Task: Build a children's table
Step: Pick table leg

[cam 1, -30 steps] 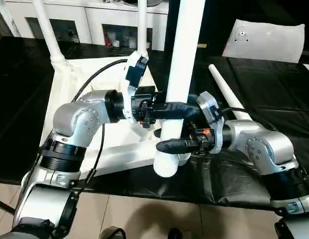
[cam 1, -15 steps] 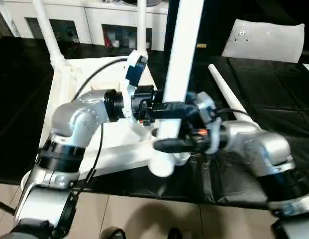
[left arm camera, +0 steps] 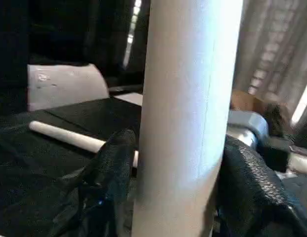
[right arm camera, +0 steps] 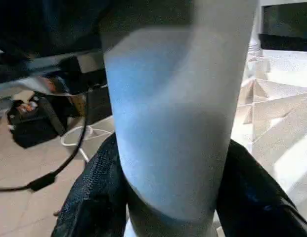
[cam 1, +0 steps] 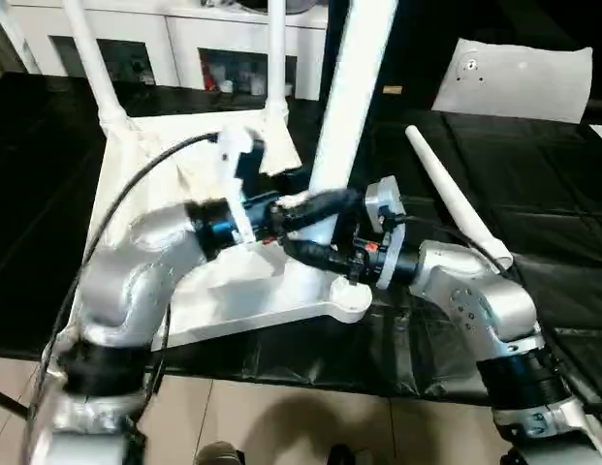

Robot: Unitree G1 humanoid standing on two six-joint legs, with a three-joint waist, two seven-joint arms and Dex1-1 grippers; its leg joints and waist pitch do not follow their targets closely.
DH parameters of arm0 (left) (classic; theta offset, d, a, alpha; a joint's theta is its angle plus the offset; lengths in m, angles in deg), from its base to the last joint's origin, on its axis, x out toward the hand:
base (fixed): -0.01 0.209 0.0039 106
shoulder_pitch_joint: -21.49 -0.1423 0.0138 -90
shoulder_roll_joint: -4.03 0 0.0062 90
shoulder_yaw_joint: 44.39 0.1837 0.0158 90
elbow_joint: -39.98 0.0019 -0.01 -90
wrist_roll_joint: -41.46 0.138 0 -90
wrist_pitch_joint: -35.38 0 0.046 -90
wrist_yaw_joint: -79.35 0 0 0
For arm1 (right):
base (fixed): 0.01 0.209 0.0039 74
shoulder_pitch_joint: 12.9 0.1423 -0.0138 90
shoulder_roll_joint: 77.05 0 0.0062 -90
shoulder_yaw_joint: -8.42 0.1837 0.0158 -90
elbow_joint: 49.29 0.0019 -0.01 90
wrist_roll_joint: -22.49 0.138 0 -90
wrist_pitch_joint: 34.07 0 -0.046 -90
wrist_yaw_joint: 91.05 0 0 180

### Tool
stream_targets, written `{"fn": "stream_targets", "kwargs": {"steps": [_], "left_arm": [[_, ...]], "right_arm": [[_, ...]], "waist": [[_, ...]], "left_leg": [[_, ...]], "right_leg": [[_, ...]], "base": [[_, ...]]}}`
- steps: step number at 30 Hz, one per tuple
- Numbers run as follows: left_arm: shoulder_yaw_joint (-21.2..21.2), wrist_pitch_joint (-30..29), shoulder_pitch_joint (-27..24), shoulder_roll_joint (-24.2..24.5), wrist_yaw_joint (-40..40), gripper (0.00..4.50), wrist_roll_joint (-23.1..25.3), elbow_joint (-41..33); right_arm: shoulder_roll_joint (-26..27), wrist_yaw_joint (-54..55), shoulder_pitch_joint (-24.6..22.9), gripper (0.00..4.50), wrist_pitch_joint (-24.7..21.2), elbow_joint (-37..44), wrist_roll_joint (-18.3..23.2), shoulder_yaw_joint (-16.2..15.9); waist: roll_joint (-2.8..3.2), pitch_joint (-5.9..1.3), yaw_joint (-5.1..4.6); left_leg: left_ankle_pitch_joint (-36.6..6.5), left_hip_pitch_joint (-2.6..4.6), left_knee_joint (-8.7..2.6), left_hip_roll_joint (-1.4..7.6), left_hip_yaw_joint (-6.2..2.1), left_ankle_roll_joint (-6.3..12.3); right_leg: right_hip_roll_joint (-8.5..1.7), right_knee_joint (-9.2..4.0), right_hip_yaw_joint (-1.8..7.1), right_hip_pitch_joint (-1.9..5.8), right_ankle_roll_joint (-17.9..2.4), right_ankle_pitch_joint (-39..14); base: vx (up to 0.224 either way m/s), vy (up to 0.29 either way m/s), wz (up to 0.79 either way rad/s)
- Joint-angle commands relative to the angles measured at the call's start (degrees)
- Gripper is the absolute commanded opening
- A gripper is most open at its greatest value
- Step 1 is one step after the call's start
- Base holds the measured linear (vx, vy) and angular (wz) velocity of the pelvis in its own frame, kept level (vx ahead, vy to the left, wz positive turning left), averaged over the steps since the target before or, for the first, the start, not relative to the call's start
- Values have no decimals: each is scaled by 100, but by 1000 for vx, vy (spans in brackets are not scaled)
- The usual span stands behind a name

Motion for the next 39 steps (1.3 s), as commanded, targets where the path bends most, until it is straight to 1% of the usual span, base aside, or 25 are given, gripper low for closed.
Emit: {"fn": "stream_targets", "kwargs": {"steps": [1, 2, 4, 5, 6, 7, 10, 12, 17, 20, 21, 22, 23, 24, 25, 27, 29, 30, 32, 33, 34, 36, 37, 38, 39], "left_arm": [[6, 40, -17, 5, 172, 230, 113, -101], [7, 59, -60, -31, 273, 223, 156, -133], [41, 58, -132, -62, 416, 224, 231, -203], [46, 55, -147, -75, 449, 214, 241, -218], [44, 41, -176, -100, 526, 200, 248, -251], [33, 20, -220, -127, 598, 192, 229, -298], [19, -29, -288, -170, 727, 189, 215, -372], [16, -40, -303, -185, 767, 186, 212, -385], [-53, -129, -294, -261, 1006, 185, 196, -356], [-166, -244, -181, -324, 1227, 185, 183, -216], [-283, -262, -8, -346, 1325, 185, 167, -16], [-302, -260, 26, -345, 1331, 185, 163, 22], [-330, -257, 80, -342, 1341, 185, 155, 78], [-382, -276, 152, -346, 1372, 185, 127, 143], [-415, -295, 191, -352, 1389, 185, 101, 175], [-565, -413, 332, -381, 1455, 185, -42, 294], [-698, -556, 431, -407, 1490, 185, -198, 397], [-847, -755, 554, -419, 1508, 185, -403, 563], [-964, -867, 640, -446, 1471, 185, -602, 692], [-1149, -1019, 733, -517, 1386, 185, -962, 822], [-1208, -1059, 760, -539, 1363, 185, -1075, 853], [-1243, -1083, 780, -551, 1357, 185, -1131, 875], [-1290, -1106, 820, -554, 1288, 185, -1231, 923], [-1358, -1150, 863, -560, 1212, 185, -1352, 983], [-1387, -1197, 901, -533, 1097, 185, -1435, 1039]], "right_arm": [[-22, 14, -7, 191, 124, 63, -45, 36], [-6, 41, -2, 191, 153, 48, -67, 25], [6, 83, 6, 191, 199, 22, -79, 17], [4, 87, 7, 191, 207, 15, -78, 19], [2, 101, 9, 191, 224, 2, -76, 16], [6, 116, 10, 191, 241, -7, -81, 7], [23, 125, 5, 191, 267, -12, -112, 7], [27, 125, 4, 191, 277, -17, -122, 11], [45, 166, 55, 191, 338, -90, -167, 12], [63, 317, 106, 191, 356, -124, -255, 25], [119, 381, 194, 226, 133, -172, -99, 144], [127, 394, 209, 247, 108, -177, -78, 165], [139, 414, 230, 261, 74, -184, -46, 200], [138, 381, 247, 261, 24, -171, 24, 241], [130, 359, 256, 267, -1, -166, 62, 261], [95, 289, 291, 293, -97, -154, 209, 359], [58, 269, 336, 302, -200, -173, 322, 461], [-15, 252, 407, 302, -389, -193, 477, 587], [-83, 231, 455, 332, -636, -181, 626, 672], [-155, 169, 497, 332, -905, -147, 800, 747], [-177, 145, 508, 332, -956, -133, 845, 770], [-184, 134, 517, 332, -982, -129, 862, 788], [-222, 85, 547, 332, -1131, -131, 974, 846], [-261, 40, 581, 332, -1260, -140, 1067, 900], [-298, 0, 635, 332, -1444, -170, 1222, 997]], "waist": [[29, -511, -55], [26, -513, -55], [30, -511, -67], [27, -513, -75], [34, -513, -78], [28, -515, -95], [23, -514, -134], [17, -509, -152], [17, -497, -195], [20, -497, -204], [13, -503, -208], [20, -504, -212], [22, -506, -212], [16, -508, -219], [12, -515, -229], [12, -520, -232], [12, -533, -220], [4, -534, -215], [10, -540, -201], [6, -541, -192], [-1, -549, -171], [1, -553, -153], [-11, -564, -127], [-27, -562, -126], [-10, -563, -112]], "left_leg": [[-1345, 36, -372, 89, 14, 151], [-1347, 36, -370, 87, 14, 147], [-1357, 34, -370, 92, 12, 140], [-1343, 24, -366, 81, 13, 152], [-1342, 23, -367, 79, 13, 159], [-1360, 26, -363, 80, 11, 165], [-1344, 2, -365, 81, 4, 181], [-1348, 0, -361, 73, 5, 188], [-1432, 17, -341, 60, 10, 207], [-1430, 21, -336, 55, 7, 203], [-1410, 14, -332, 44, 10, 208], [-1448, 30, -326, 38, 5, 211], [-1454, 24, -331, 44, -3, 211], [-1469, 20, -328, 50, -3, 195], [-1454, 10, -325, 39, -7, 190], [-1376, 15, -317, 28, 9, 228], [-1297, -4, -326, 43, 0, 243], [-1230, 5, -324, 42, 8, 270], [-1163, -7, -329, 50, 5, 288], [-1116, -3, -328, 55, 7, 300], [-1058, -10, -329, 67, 5, 296], [-1014, -9, -333, 76, 10, 293], [-954, -17, -340, 74, 14, 302], [-921, -25, -344, 77, 15, 304], [-857, -14, -345, 71, 21, 324]], "right_leg": [[-376, -556, 216, 335, 157, -3195], [-376, -555, 215, 335, 172, -3201], [-381, -561, 213, 334, 182, -3207], [-379, -558, 214, 341, 189, -3188], [-375, -557, 212, 340, 190, -3192], [-372, -562, 209, 336, 192, -3191], [-369, -543, 211, 349, 165, -3134], [-369, -552, 208, 347, 174, -3169], [-357, -596, 175, 323, 245, -3342], [-350, -606, 164, 322, 278, -3353], [-342, -606, 163, 325, 285, -3339], [-339, -609, 150, 314, 295, -3378], [-349, -613, 142, 330, 298, -3369], [-344, -612, 143, 327, 320, -3333], [-349, -603, 137, 345, 339, -3316], [-348, -604, 151, 336, 329, -3273], [-358, -576, 157, 353, 286, -3169], [-350, -566, 170, 342, 231, -3103], [-355, -545, 176, 358, 161, -3014], [-354, -532, 184, 362, 102, -2950], [-371, -513, 196, 369, 38, -2883], [-378, -501, 208, 358, 4, -2832], [-382, -488, 216, 375, -28, -2769], [-381, -483, 220, 379, -34, -2743], [-378, -484, 233, 376, -59, -2706]], "base": [[0, 0, 0], [0, 0, 0], [0, 0, 0], [0, 0, 0], [0, 0, 0], [0, 0, 0], [0, 0, 0], [0, 0, 0], [0, 0, 0], [0, 0, 0], [0, 0, 0], [0, 0, 0], [0, 0, 0], [0, 0, 0], [0, 0, 0], [0, 0, 0], [0, 0, 0], [0, 0, 0], [0, 0, 0], [0, 0, 0], [0, 0, 0], [0, 0, 0], [0, 0, 0], [0, 0, 0], [0, 0, 0]]}}
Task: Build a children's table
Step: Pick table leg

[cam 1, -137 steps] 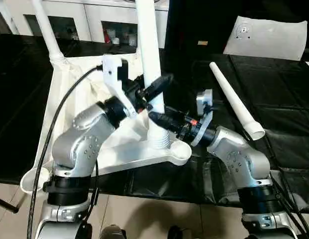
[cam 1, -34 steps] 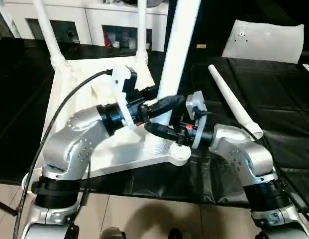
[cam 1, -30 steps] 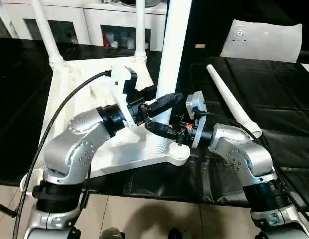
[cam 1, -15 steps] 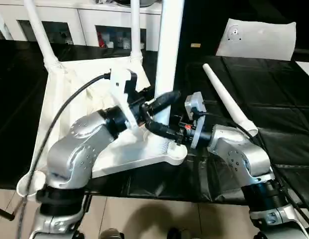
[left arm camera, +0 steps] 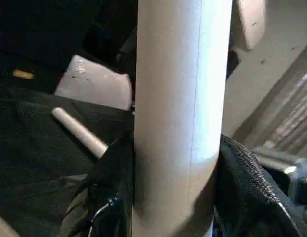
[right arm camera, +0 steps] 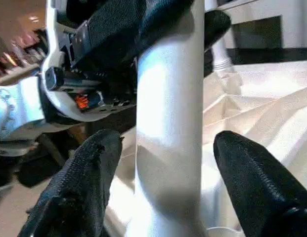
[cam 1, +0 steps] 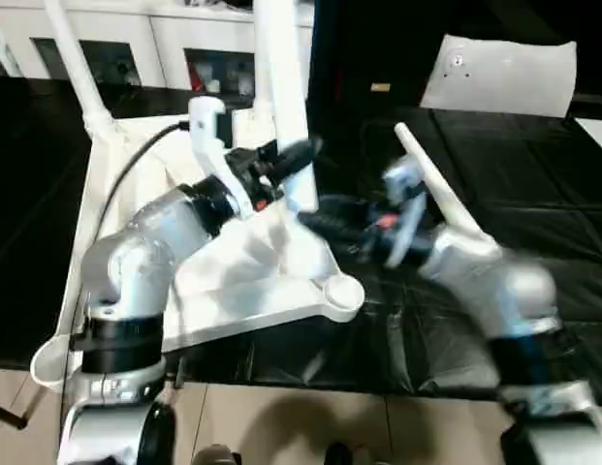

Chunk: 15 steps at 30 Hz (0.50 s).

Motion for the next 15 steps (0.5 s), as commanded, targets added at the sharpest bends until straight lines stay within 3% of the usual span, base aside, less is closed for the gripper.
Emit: {"fn": "stream_targets", "kwargs": {"steps": [1, 7, 15], "left_arm": [[-82, -134, 186, 74, -326, 185, -237, 68], [87, -289, 278, 336, -880, 185, -382, 160], [558, -292, 302, 680, -1904, 185, -442, 54]], "right_arm": [[-131, -101, 208, 332, -416, 40, 390, 288], [-361, -362, 271, 332, -701, 33, 539, 236], [-703, -894, 278, 332, -678, 83, 301, -235]], "waist": [[-4, -559, 41], [-4, -552, 67], [-2, -548, 115]], "left_leg": [[-813, 10, -346, 75, 38, 326], [-824, 14, -353, 84, 43, 243], [-852, 28, -358, 91, 50, 203]], "right_leg": [[-377, -458, 266, 380, -85, -2666], [-390, -449, 271, 383, -68, -2718], [-397, -450, 284, 379, -67, -2778]], "base": [[0, 0, 0], [0, 0, 0], [0, 0, 0]]}}
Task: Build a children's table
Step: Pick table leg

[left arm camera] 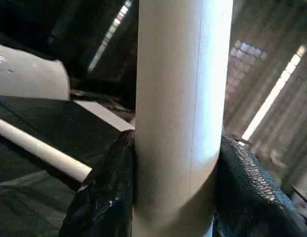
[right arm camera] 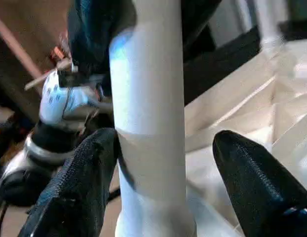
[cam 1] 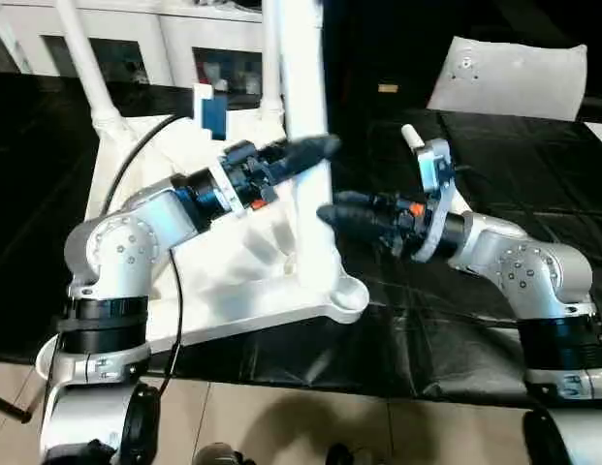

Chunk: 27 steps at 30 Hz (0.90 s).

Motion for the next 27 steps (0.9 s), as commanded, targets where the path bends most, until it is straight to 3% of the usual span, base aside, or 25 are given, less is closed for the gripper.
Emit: {"fn": "stream_targets", "kwargs": {"steps": [1, 8, 12, 13, 27], "left_arm": [[193, -2, 72, 46, -329, 185, -67, -176], [651, 95, 102, 213, -1029, 185, 6, -257], [792, 93, 135, 267, -1368, 185, -63, -319], [806, 89, 138, 272, -1400, 185, -72, -330], [1073, 257, 281, 206, -1689, 185, 71, -182]], "right_arm": [[-121, -149, 31, 332, 53, 110, -168, -210], [-364, -780, -10, 332, 278, 238, -341, -658], [-448, -1069, -18, 332, 472, 185, -458, -866], [-454, -1102, -22, 332, 493, 184, -469, -888], [-371, -1570, -250, 342, 912, 413, -533, -1224]], "waist": [[0, -549, 23], [-42, -546, 72], [-30, -538, 75], [-62, -541, 73], [-29, -544, 71]], "left_leg": [[-839, 22, -356, 94, 47, 200], [-834, 16, -361, 104, 48, 190], [-850, 19, -359, 105, 49, 175], [-856, 15, -357, 103, 56, 185], [-887, 13, -353, 102, 48, 191]], "right_leg": [[-398, -446, 280, 381, -72, -2767], [-414, -438, 287, 386, -47, -2839], [-411, -445, 286, 381, -44, -2893], [-411, -453, 287, 382, -28, -2907], [-405, -460, 278, 387, -45, -2933]], "base": [[0, 0, 0], [0, 0, 0], [0, 0, 0], [0, 0, 0], [0, 0, 0]]}}
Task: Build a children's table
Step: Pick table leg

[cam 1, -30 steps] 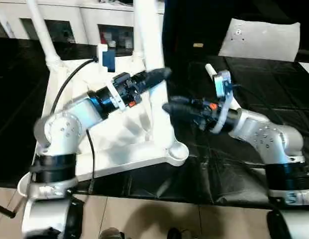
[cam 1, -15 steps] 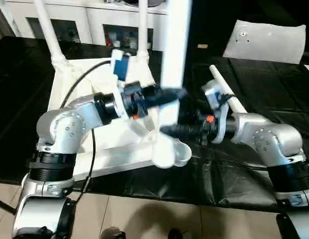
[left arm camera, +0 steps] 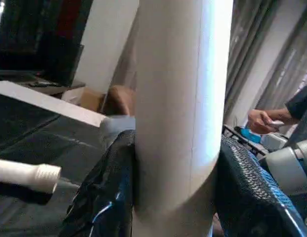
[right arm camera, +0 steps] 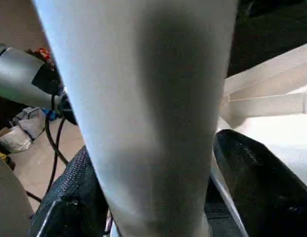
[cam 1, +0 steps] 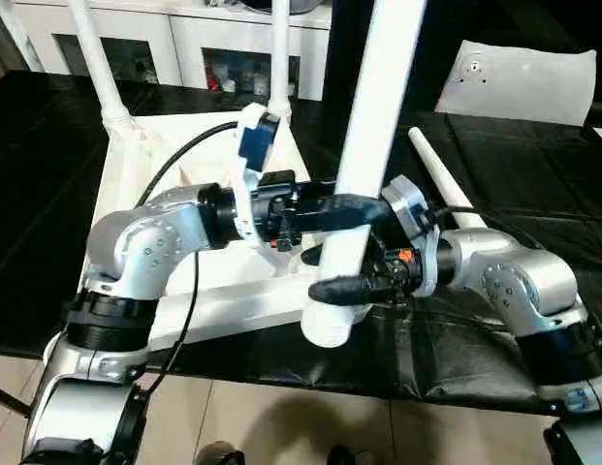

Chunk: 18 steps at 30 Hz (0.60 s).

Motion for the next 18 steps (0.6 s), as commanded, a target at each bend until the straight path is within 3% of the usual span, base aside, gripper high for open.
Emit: {"fn": "stream_targets", "kwargs": {"steps": [1, 3, 18], "left_arm": [[52, 62, 111, -9, -96, 185, 38, -82], [77, 51, 119, 7, -145, 185, 34, -95], [322, 142, 96, 104, -316, 184, 189, -154]], "right_arm": [[14, -74, -11, 342, 82, 107, -75, -34], [23, -97, -29, 312, 49, 119, -39, -33], [4, -177, -62, 204, -25, 142, 41, -70]], "waist": [[-7, -536, 3], [-14, -533, 1], [-10, -534, 4]], "left_leg": [[-906, 13, -354, 104, 40, 187], [-923, 15, -356, 101, 41, 185], [-915, 12, -359, 109, 36, 183]], "right_leg": [[-404, -464, 267, 380, -53, -2939], [-405, -472, 266, 383, -42, -2967], [-405, -458, 272, 387, -62, -2917]], "base": [[0, 0, 0], [0, 0, 0], [0, 0, 0]]}}
